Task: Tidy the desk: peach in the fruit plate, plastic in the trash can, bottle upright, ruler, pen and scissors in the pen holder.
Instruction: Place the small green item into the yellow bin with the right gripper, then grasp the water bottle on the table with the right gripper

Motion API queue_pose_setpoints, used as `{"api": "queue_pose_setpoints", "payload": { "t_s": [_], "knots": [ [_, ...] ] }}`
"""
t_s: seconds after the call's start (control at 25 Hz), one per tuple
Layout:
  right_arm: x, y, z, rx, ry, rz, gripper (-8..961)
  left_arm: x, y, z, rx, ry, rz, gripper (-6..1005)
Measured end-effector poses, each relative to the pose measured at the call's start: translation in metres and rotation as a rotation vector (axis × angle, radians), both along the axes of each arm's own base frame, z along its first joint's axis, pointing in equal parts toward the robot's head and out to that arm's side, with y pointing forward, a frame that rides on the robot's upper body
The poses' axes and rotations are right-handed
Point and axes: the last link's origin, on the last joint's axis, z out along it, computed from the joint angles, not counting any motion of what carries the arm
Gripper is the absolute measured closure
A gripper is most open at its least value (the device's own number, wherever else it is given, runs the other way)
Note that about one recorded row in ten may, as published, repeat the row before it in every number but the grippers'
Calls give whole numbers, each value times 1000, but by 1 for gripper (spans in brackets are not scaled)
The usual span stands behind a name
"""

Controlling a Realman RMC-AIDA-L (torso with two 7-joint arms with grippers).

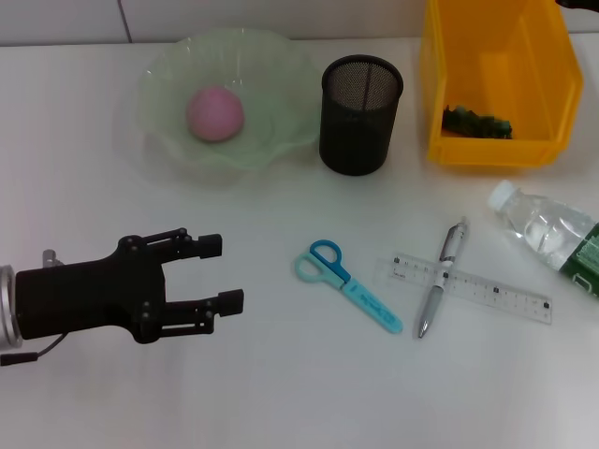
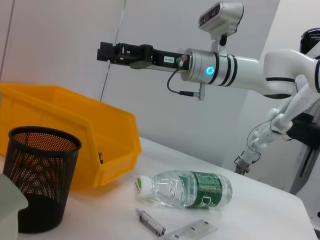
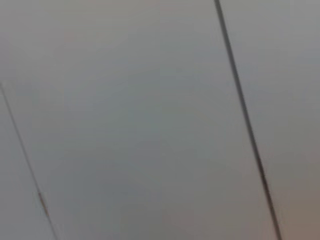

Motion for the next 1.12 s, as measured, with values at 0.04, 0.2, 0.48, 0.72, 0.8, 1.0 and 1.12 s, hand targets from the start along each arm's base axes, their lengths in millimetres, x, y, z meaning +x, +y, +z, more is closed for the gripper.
{"api": "queue_pose_setpoints", "payload": {
  "t_s": [0.04,0.2,0.48,0.72,0.8,1.0,1.12],
  "knots": [
    [-2,-3,2,-24,1,23,497,0,0,0,0,0,0,188],
    [-6,-10,11,-112,-36,62,412,0,0,0,1,0,1,188],
    [-21,-41,39,-461,-349,-26,200,1,2,1,2,0,-5,188],
    [-25,-67,26,-666,-652,-246,200,2,4,1,9,2,-3,187],
    [-21,-72,18,-705,-720,-301,200,2,4,1,10,1,-3,187],
    [-15,-78,1,-780,-801,-344,200,2,5,1,11,2,-5,187],
    [-8,-78,-2,-790,-820,-370,199,2,5,1,12,3,-5,187]
  ]
}}
